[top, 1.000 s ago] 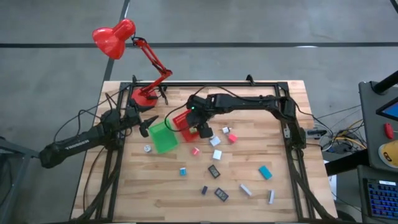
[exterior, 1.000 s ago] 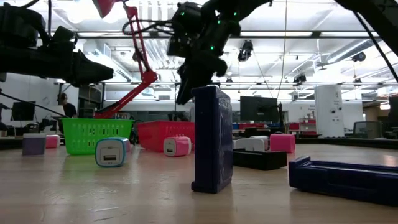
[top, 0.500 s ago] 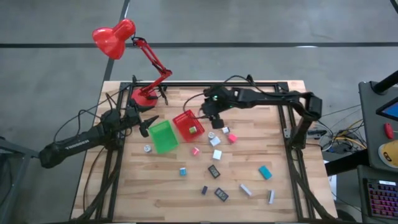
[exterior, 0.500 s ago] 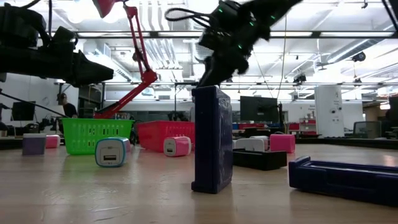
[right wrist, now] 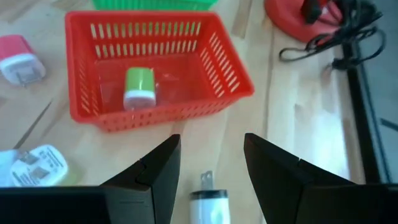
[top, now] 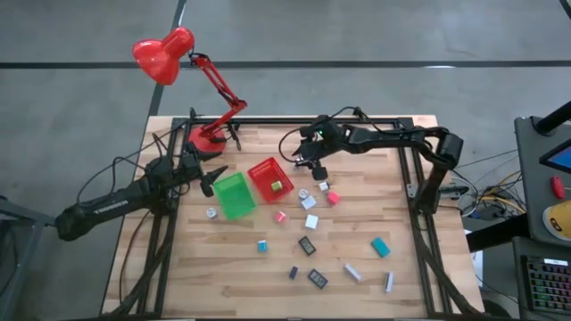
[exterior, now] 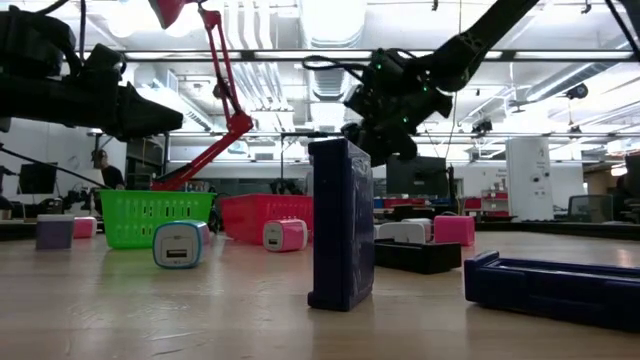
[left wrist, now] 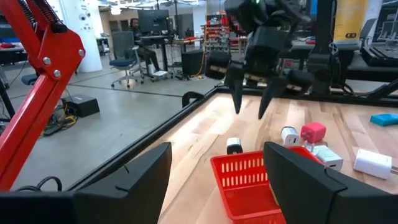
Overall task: Pick & Place Office items
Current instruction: Put the top white black charger adapter into the red bin
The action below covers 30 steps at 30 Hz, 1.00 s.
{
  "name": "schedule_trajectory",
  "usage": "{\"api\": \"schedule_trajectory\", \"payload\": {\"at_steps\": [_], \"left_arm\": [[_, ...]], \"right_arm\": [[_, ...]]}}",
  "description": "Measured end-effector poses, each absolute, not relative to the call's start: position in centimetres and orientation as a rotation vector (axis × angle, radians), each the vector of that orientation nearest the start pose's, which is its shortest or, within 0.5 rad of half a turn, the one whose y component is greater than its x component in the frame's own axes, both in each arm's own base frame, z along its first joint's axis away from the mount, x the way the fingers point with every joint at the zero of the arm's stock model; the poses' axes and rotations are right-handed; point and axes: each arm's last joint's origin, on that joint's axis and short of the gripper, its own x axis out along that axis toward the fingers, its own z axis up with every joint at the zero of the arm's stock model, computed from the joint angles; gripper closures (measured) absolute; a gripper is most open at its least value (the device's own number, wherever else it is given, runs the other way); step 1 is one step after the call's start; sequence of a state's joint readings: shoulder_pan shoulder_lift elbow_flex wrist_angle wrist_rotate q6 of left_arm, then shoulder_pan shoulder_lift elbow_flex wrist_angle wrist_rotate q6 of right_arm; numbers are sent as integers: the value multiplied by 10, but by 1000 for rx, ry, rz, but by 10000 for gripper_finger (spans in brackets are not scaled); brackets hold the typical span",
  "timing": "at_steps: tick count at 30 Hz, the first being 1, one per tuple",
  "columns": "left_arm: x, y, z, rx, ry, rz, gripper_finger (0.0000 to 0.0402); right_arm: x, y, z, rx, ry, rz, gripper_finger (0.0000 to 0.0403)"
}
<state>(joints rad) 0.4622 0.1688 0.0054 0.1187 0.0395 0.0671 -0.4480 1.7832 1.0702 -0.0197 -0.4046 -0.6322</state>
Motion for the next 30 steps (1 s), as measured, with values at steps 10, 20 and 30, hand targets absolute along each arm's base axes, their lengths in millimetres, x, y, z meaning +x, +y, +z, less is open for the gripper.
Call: {"api": "schedule_trajectory", "payload": {"at_steps": [10,20,30], "left_arm": [[97,47,163,54,61,421,144],[97,47,163,54,61,421,144],[97,47,163,54,61,421,144]], "right_arm": [[338,-165,152,-240,721,178,227],[334,-179,137,-214,763,146,227],[336,-187,120,-187,787,145,227]]}}
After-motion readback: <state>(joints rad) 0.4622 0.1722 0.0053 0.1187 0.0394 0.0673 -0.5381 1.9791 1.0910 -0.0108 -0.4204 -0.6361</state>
